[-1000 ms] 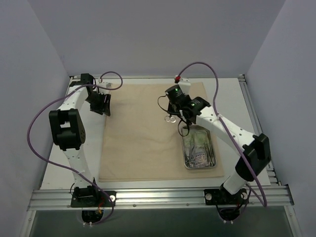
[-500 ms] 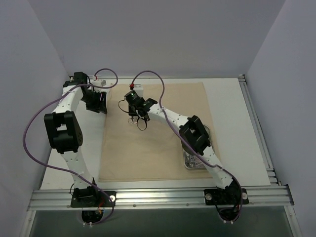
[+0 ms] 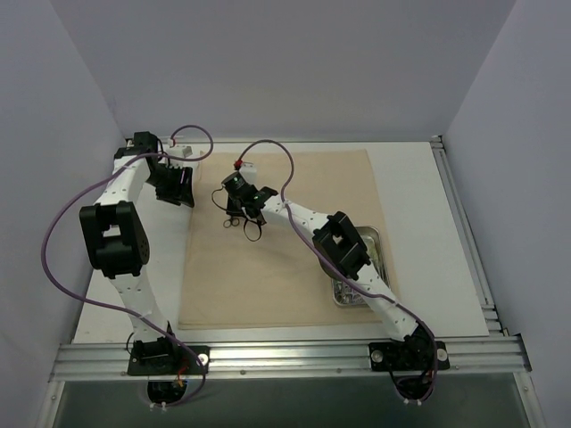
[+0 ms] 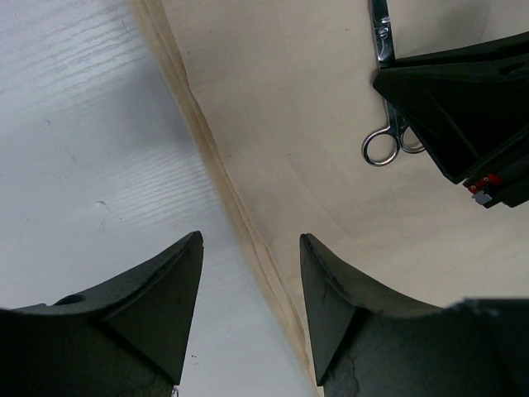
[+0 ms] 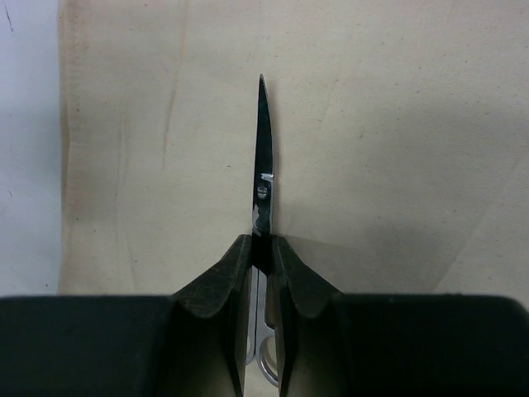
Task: Open and lay out the surgical kit
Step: Place the medical item in the surgical kit.
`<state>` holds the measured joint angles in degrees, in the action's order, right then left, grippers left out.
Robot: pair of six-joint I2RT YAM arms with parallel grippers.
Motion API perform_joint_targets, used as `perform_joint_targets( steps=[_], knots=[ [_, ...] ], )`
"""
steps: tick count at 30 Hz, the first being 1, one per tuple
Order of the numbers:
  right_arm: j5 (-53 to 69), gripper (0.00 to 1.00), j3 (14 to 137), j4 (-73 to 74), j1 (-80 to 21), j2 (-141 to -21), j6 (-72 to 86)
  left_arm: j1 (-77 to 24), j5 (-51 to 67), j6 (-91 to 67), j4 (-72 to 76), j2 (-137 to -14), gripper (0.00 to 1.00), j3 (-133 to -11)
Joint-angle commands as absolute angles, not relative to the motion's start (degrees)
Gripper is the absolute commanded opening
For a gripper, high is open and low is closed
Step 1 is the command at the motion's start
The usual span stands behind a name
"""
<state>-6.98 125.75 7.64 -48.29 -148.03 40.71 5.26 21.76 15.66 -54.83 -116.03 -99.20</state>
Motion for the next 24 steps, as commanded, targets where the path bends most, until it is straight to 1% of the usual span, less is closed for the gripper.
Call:
perform_joint_targets(
  steps=[1, 5, 7, 8, 10, 12, 16, 18, 23, 24],
  knots=[
    [-7.7, 0.00, 124.5, 6.8, -47.6, -147.6, 43.2, 5.5, 23.7, 16.2, -54.1, -114.4, 0.60, -99.2],
    [-8.6, 0.14, 122.0, 5.8, -47.5, -146.2, 44.7, 5.5, 23.8, 16.2, -54.0, -114.5, 0.60, -99.4],
    [-9.1, 0.16, 121.0, 5.1, -47.5, -145.3, 45.3, 5.5, 23.8, 16.3, -54.0, -114.5, 0.59, -99.4],
    [-9.1, 0.19, 120.4, 4.7, -47.5, -144.4, 45.4, 5.5, 23.8, 16.3, -54.1, -114.4, 0.59, -99.5],
    [-9.3, 0.21, 120.4, 4.7, -47.5, -143.7, 44.8, 5.5, 23.7, 16.3, -54.2, -114.5, 0.59, -99.7],
    [-9.4, 0.26, 120.3, 4.6, -47.5, -142.7, 44.6, 5.5, 23.6, 16.3, -54.4, -114.4, 0.60, -99.8],
    [-9.7, 0.30, 120.1, 4.8, -47.6, -139.5, 43.8, 5.5, 23.6, 16.3, -54.8, -114.3, 0.60, -100.2],
    [-10.5, 0.34, 119.8, 4.7, -47.8, -137.6, 43.1, 5.4, 23.6, 16.1, -54.8, -114.0, 0.59, -100.4],
    [-12.6, 0.36, 119.0, 8.9, -47.8, -128.4, 37.1, 4.6, 23.9, 15.6, -55.0, -113.2, 0.60, -100.5],
    [-14.0, 0.36, 116.2, 9.9, -47.8, -126.2, 36.0, 4.0, 23.9, 15.6, -55.0, -113.0, 0.59, -99.9]
  ],
)
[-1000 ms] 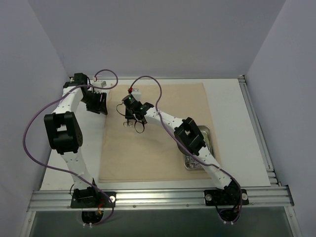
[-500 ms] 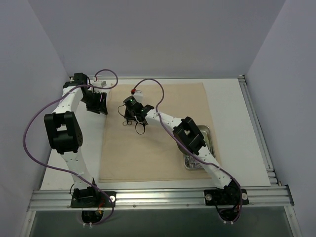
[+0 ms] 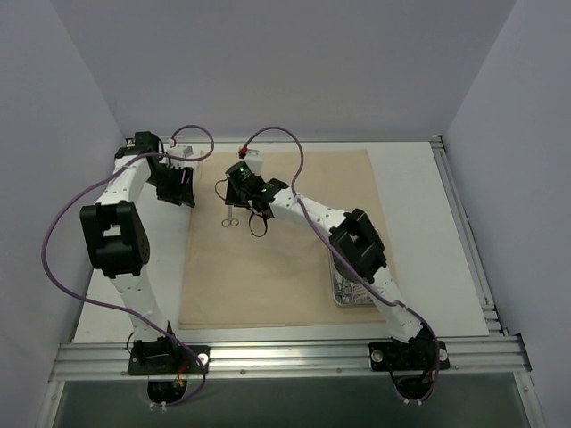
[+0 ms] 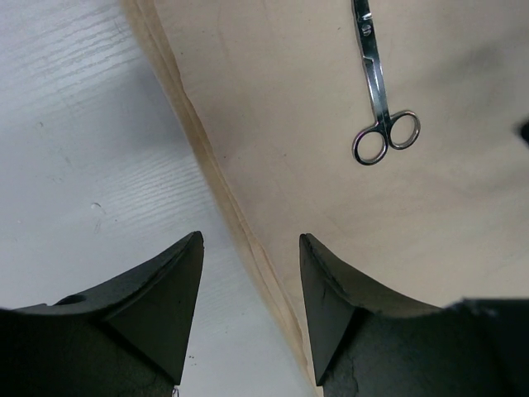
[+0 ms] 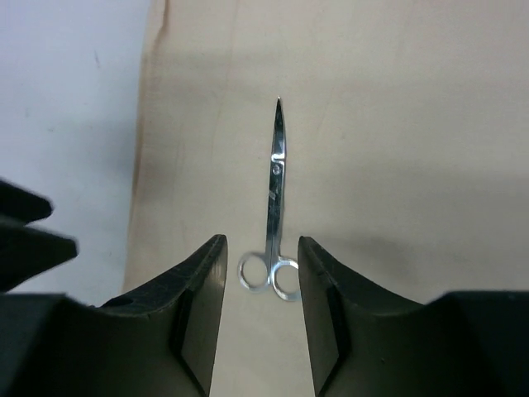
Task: Open and lay out the surgical kit
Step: Adjust the medical item in the container.
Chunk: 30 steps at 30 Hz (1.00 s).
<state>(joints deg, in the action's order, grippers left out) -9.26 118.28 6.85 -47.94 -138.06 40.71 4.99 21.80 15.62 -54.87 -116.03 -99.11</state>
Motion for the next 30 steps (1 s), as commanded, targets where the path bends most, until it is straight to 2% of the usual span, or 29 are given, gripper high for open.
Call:
perform_joint_targets(
  steps=[1, 4, 8, 12, 14, 21, 30],
  knots=[
    [-14.8, 0.36, 114.1, 10.7, -47.6, -121.4, 34.8, 3.6, 23.8, 15.6, -54.9, -112.8, 0.59, -99.5],
    [-16.1, 0.34, 102.7, 14.4, -46.1, -111.1, 33.0, 1.9, 23.3, 15.8, -54.1, -112.3, 0.57, -97.7],
    [-16.1, 0.22, 84.2, 19.9, -39.1, -97.9, 36.0, -1.6, 21.8, 16.0, -53.8, -113.4, 0.57, -97.4],
    [-16.6, 0.22, 67.7, 23.5, -34.5, -84.9, 39.3, -3.5, 21.3, 15.7, -53.4, -113.6, 0.57, -97.5],
    [-15.7, 0.22, 61.0, 25.7, -33.6, -82.5, 41.2, -4.2, 20.7, 15.6, -53.3, -113.6, 0.57, -97.5],
    [-13.8, 0.18, 49.8, 28.7, -33.0, -77.6, 44.6, -5.8, 20.0, 15.7, -54.1, -112.4, 0.57, -96.3],
    [-8.8, 0.15, 43.7, 24.9, -35.1, -76.7, 46.6, -6.0, 19.5, 16.4, -55.1, -109.4, 0.58, -94.0]
  ],
)
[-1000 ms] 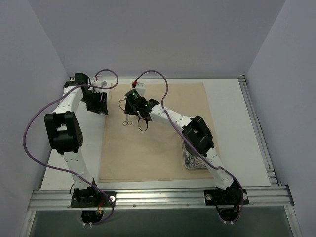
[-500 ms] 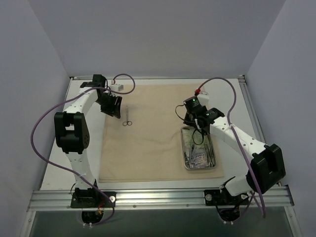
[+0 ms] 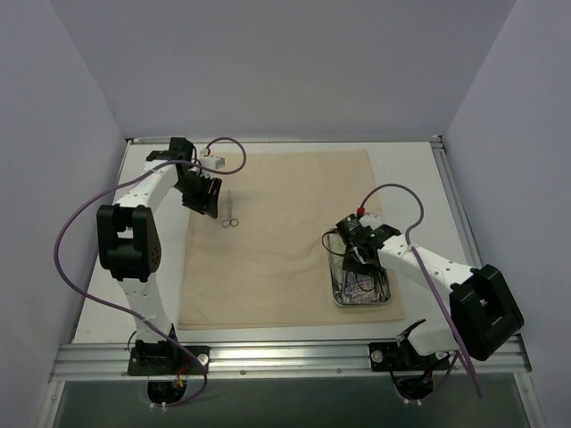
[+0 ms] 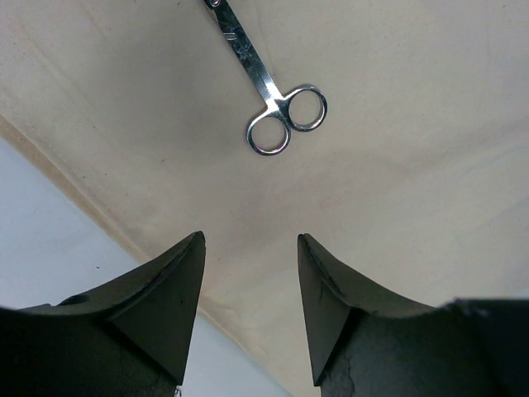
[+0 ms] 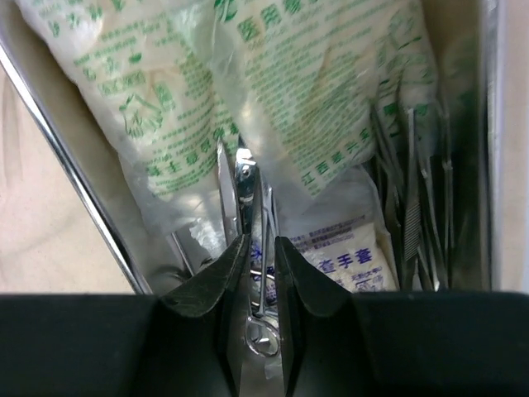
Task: Open and lay out the surgical kit
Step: Adjust the medical item in the container.
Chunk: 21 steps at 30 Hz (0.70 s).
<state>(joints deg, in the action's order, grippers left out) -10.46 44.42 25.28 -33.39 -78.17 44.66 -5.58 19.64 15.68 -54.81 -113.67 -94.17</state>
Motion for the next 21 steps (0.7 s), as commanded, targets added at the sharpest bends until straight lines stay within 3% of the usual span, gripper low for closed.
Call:
perform_joint_targets(
  steps=[1, 21],
  knots=[
    [-9.4, 0.15, 44.2, 24.8, -35.7, -77.2, 46.6, -5.9, 19.3, 16.4, -55.0, -109.0, 0.58, -93.7],
    [-8.3, 0.17, 41.7, 22.2, -37.4, -81.4, 46.0, -6.6, 20.5, 16.9, -56.7, -106.4, 0.58, -91.6]
  ],
)
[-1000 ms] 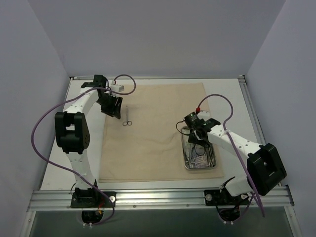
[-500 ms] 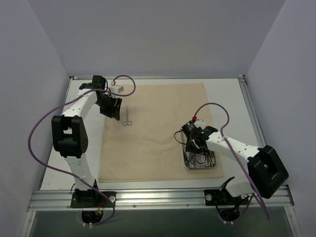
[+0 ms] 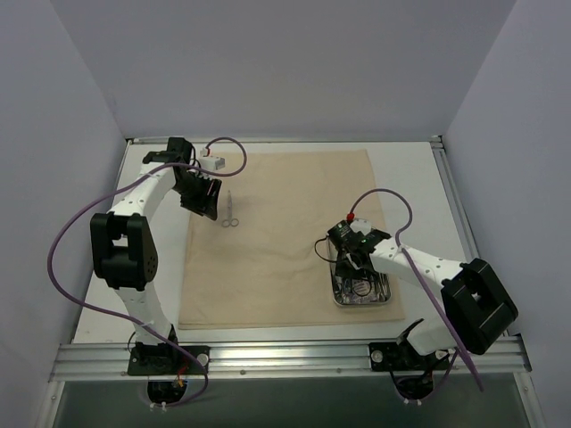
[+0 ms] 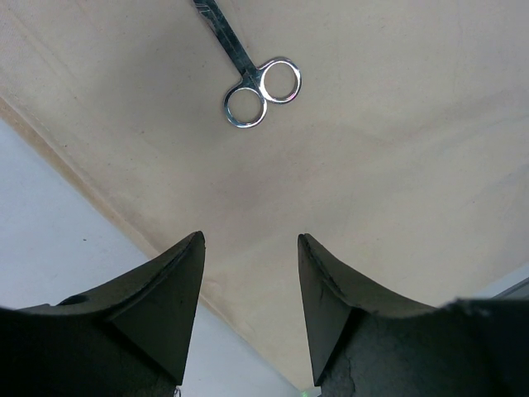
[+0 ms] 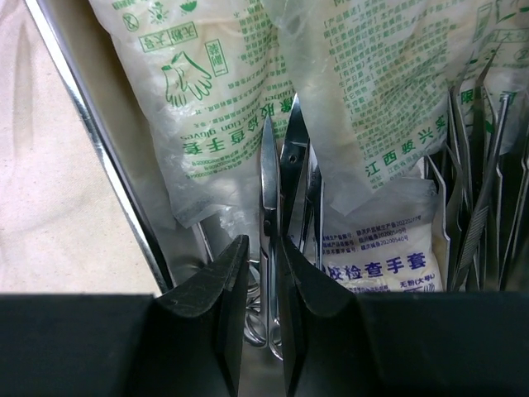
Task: Open and lay out the surgical kit
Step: Adjust the medical item in the container.
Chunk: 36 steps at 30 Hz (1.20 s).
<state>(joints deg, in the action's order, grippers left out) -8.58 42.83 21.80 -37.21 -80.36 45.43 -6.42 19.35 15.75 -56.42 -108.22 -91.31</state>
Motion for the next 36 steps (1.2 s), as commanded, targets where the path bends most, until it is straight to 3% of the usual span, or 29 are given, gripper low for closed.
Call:
perform_joint_targets(
  steps=[1, 13, 23, 36],
  knots=[
    [-8.2, 0.16, 41.3, 21.7, -37.3, -81.6, 46.1, -6.6, 20.5, 16.8, -56.7, -106.5, 0.58, -91.6],
    [-8.3, 0.15, 39.6, 20.0, -37.1, -84.5, 45.0, -6.7, 20.7, 17.0, -56.7, -107.1, 0.58, -91.6],
    [-8.5, 0.01, 40.1, 20.4, -37.1, -85.3, 44.0, -6.7, 20.9, 17.1, -56.9, -107.1, 0.58, -91.7],
    [-13.8, 0.00, 46.3, 29.4, -37.0, -75.1, 44.2, -6.7, 21.2, 17.1, -57.5, -106.9, 0.58, -92.7]
  ],
)
